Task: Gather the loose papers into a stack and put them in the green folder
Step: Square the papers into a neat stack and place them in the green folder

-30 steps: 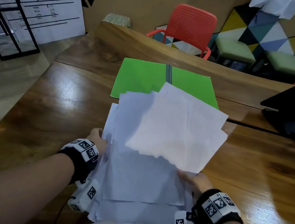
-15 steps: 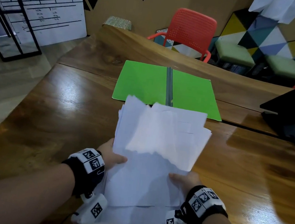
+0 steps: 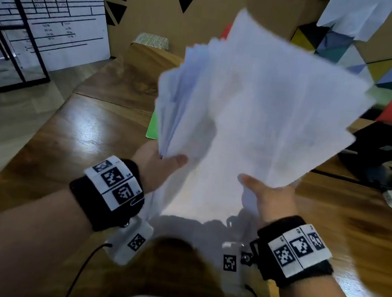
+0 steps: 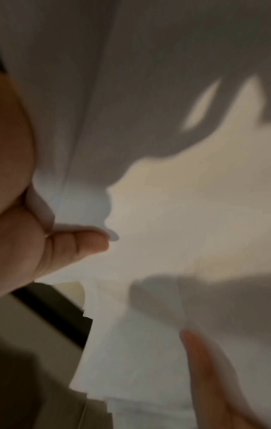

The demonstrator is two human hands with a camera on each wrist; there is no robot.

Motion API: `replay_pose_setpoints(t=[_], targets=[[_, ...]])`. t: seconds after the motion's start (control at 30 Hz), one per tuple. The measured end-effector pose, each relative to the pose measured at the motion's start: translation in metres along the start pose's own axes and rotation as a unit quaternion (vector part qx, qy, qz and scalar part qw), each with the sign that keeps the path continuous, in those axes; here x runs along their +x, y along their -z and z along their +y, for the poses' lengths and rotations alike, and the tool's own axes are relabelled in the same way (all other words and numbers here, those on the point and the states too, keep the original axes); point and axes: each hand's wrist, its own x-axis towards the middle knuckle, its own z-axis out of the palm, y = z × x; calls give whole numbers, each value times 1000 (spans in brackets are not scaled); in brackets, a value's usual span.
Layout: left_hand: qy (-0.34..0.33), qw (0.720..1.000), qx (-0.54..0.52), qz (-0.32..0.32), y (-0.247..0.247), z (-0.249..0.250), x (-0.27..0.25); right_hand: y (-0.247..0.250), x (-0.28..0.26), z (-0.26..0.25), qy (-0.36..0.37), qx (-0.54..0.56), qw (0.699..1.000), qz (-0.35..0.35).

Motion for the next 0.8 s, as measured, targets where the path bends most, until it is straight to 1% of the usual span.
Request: replay_pose_setpoints(t=[0.03,0.1,0.13,0.2,0.27,0.37,0.43,0.57,0.63,0.7,0.8], targets=[[-13,1000,-16,17,4,7,-1,-2,-5,-10,44,34,998,-8],[-35,998,-43,36,9,12,0,-9,-14,-17,94,115,988,-30],[-35,998,-46,36,9,10,1,-11,-14,-14,99,135,985,-31],[-17,998,-45,30,8,5,1,-14,-12,-5,115,128,985,-31],[9,998,-48,27,7,-4,1,-13,-11,4,109,125,986,-31],[39,997,-63,23,10,-16,-1,0,-4,18,63,132,989,-32],[41,996,-76,16,16,-20,-1,10,0,22,48,113,991,-49],[4,995,-103,-3,18,-19,6,18,9,23,65,106,990,-69],[1,991,-131,7,18,-11,8,18,14,19,68,108,989,-73],[-9,988,-151,16,20,-7,12,20,18,16,78,114,988,-61],[-59,987,-148,5,27,-10,15,21,15,12,96,160,979,-76]])
